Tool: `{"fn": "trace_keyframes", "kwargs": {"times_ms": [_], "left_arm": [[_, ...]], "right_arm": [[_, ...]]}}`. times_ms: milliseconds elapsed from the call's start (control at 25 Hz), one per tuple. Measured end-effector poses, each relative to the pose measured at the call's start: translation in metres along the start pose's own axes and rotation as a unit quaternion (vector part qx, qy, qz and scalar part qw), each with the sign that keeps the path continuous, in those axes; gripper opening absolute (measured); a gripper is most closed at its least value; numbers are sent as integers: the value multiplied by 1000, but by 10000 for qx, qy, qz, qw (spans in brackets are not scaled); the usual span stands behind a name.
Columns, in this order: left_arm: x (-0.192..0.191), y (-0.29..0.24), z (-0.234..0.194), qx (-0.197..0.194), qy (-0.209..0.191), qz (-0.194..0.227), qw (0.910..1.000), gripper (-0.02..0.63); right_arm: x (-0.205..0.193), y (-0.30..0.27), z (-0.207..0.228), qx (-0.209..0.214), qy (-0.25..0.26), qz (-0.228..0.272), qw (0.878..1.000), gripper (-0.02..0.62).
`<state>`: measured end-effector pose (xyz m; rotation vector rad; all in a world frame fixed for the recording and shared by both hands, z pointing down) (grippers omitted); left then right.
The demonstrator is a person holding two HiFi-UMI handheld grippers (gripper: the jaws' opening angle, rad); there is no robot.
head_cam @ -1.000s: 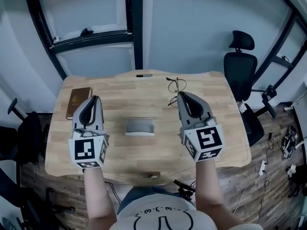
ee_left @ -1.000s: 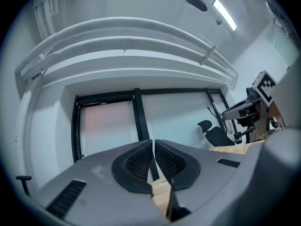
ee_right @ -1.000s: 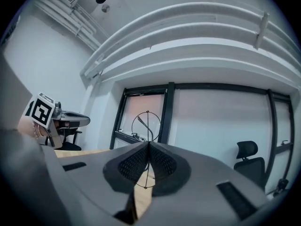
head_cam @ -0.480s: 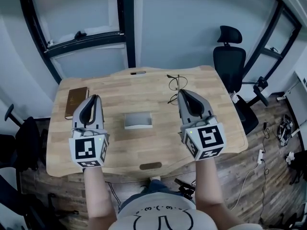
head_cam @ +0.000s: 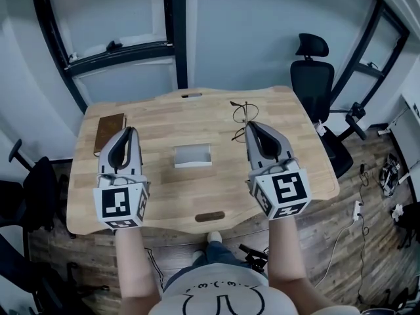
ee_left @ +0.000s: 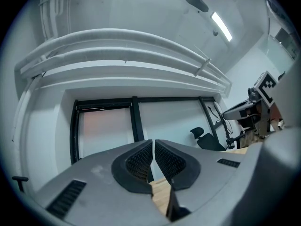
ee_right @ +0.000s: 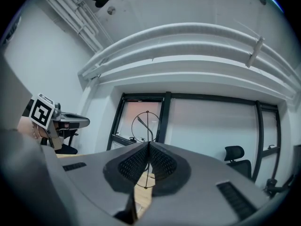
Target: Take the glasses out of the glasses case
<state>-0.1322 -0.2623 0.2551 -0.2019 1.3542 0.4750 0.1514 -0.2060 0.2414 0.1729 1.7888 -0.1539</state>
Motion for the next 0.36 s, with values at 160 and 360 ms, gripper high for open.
{"fn": "trace_keyframes", "kwargs": {"times_ms": [160,360], "left_arm": [[-2,11,4,-25,-7,-44,10000,26],[-1,18,9,-21,-1,-69,10000,26]], "right_arm": [[-1,8,-3,16,13,8,10000,60],[-1,16,-3,31,43,27,10000,60]]}}
Point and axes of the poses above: the fingertips, and each gripper's own axes: y backward along the fingers, z to its right, x out of its top, the point moved 6 cm from there along y, backward along the fingers, and after that the axes turned 3 degrees about -z, right-handed, at the moved point
